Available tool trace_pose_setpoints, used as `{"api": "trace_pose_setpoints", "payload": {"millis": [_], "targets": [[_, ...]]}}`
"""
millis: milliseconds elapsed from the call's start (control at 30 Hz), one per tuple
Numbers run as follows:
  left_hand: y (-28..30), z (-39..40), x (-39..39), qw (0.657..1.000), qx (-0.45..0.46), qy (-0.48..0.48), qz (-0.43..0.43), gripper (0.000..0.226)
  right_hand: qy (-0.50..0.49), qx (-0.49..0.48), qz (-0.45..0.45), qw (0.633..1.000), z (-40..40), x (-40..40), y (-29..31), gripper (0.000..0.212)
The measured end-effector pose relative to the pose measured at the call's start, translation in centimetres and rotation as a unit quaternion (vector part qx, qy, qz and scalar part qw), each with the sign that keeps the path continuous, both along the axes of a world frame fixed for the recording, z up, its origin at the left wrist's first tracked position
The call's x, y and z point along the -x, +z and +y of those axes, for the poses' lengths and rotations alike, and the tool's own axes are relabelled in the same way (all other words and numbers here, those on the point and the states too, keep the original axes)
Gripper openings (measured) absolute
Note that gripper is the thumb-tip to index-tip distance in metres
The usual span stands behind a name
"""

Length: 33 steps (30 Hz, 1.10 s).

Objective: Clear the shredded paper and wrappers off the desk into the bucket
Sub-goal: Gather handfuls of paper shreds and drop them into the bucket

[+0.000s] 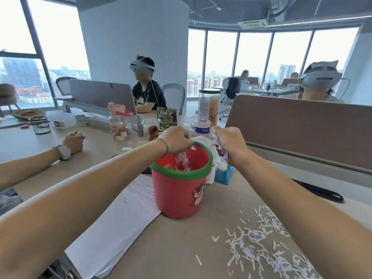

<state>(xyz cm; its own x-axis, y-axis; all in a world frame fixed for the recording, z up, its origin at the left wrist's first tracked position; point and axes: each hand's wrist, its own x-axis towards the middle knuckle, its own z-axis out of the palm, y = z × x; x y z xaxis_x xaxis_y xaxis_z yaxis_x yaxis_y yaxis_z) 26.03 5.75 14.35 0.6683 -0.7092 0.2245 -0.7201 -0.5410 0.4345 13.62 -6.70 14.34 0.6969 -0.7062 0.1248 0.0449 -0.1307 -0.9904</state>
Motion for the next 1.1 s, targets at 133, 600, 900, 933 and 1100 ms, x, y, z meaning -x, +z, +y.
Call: {"api": "trace_pose_setpoints", "payload": {"millis": [133,600,900,933,1100], "targets": [[0.4,1.1,0.3,0.992,-0.113,-0.039,-0.039,0.018,0.004,0.012,-0.003,1.000,0.7,-1.4,0.2,0.027],[0.9,6.8,-0.7,0.988,-0.087,-0.008,-0.125,0.032,0.068,0.401,0.176,0.896,4.1,-7.0,-2.0,0.048],[0.5,7.4,0.2,0.986,-0.105,-0.021,-0.130,0.026,0.138,0.469,0.276,0.828,5.5,-5.9,-0.9,0.023],[0.6,7.3,0.4,0.985,-0.108,-0.024,-0.136,0.026,0.141,0.468,0.260,0.833,5.3,-5.6,-0.8,0.021],[1.5,5.7,2.8,0.981,-0.092,-0.039,-0.168,0.027,0.135,0.493,0.215,0.832,4.2,-1.6,0.3,0.019]]}}
